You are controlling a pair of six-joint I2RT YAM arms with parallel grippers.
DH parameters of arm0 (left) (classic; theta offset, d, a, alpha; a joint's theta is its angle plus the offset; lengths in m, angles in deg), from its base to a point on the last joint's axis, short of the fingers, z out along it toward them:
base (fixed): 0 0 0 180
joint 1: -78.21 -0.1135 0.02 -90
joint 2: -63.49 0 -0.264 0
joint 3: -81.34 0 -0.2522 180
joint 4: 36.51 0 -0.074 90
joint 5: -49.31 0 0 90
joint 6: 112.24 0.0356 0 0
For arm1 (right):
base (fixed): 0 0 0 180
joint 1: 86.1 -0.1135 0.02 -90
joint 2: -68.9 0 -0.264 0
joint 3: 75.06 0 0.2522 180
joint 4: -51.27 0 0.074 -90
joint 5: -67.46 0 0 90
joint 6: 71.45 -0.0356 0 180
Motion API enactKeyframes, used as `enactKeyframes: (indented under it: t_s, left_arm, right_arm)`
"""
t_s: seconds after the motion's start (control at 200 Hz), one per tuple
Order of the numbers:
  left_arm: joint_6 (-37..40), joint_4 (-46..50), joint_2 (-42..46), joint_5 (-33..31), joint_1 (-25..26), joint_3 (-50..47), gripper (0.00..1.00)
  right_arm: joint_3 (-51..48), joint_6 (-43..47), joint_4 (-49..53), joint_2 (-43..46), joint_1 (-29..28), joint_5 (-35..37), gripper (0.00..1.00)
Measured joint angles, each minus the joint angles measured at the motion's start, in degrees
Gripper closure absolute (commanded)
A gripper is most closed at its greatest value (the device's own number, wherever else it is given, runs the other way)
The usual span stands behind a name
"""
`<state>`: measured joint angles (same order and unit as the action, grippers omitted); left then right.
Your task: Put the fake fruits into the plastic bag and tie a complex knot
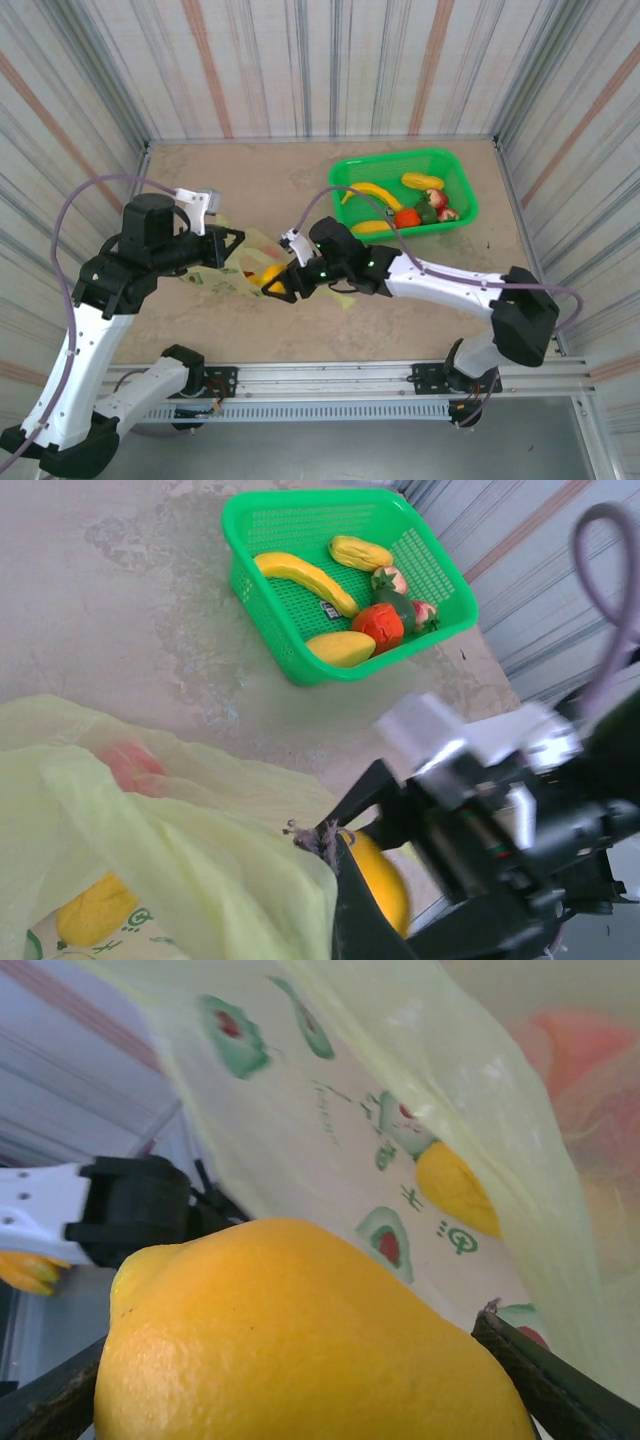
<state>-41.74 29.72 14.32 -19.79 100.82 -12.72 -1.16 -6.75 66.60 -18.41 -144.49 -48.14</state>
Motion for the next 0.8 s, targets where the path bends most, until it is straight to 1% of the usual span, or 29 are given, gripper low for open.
enactKeyframes:
  t_s: [0.205, 0.341, 0.621, 0.716, 0.761, 0.796]
  left_arm:
    - [0.0, 0.0, 0.0, 0.5, 0.0, 0.0, 1.0]
    - [0.02, 0.0, 0.0, 0.92, 0.0, 0.0, 1.0]
    - [0.02, 0.0, -0.46, 0.72, 0.37, 0.02, 1.0]
    - [0.02, 0.02, -0.94, -0.09, 0.37, 0.11, 1.0]
    - [0.02, 0.04, -1.18, -0.63, 0.37, 0.17, 1.0]
    - [0.02, 0.04, -1.33, -1.09, 0.37, 0.24, 1.0]
  right_arm:
    - [3.45, -1.53, -0.11, -5.66, 1.57, -0.17, 0.28]
    - [8.13, -2.6, 0.17, -9.55, 2.64, -0.26, 0.3]
    - [20.59, -6.05, 1.57, -19.74, 0.76, -0.94, 0.29]
    - [25.57, -8.87, 2.84, -23.47, -0.59, 0.33, 0.28]
    - [27.36, -10.32, 2.99, -25.03, -1.18, 0.7, 0.25]
    - [28.61, -11.52, 3.13, -26.16, -1.66, 0.96, 0.2]
